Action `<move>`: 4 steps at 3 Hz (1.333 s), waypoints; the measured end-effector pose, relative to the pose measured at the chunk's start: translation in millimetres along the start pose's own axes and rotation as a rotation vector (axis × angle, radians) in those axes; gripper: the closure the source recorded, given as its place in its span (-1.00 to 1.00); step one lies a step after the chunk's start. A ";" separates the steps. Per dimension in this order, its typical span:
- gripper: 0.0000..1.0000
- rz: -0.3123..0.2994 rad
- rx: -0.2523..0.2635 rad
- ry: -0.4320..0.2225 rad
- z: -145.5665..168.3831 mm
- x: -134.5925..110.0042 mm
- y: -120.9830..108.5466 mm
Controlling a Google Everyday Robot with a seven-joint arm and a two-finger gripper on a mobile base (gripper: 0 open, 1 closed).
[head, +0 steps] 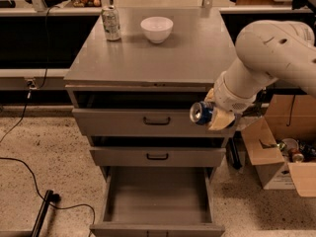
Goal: Place pepsi can into bottom drawer
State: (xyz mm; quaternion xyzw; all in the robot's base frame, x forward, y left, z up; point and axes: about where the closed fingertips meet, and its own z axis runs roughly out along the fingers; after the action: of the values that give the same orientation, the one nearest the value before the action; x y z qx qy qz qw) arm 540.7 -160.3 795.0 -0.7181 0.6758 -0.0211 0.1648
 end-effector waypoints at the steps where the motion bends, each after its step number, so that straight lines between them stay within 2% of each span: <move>1: 1.00 0.096 -0.071 -0.027 39.5 4.0 22.3; 2: 1.00 0.207 -0.151 -0.178 103.2 -1.2 73.3; 3: 1.00 0.354 -0.138 -0.476 157.0 -18.7 118.7; 4: 1.00 0.415 -0.126 -0.504 149.5 -7.9 122.5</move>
Offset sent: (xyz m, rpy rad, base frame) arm -0.1021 -0.0095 -0.1770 0.7314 0.3078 -0.4207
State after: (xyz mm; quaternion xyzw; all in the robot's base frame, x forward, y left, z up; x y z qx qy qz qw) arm 459.9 -125.5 622.8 -0.5564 0.7457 0.2330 0.2831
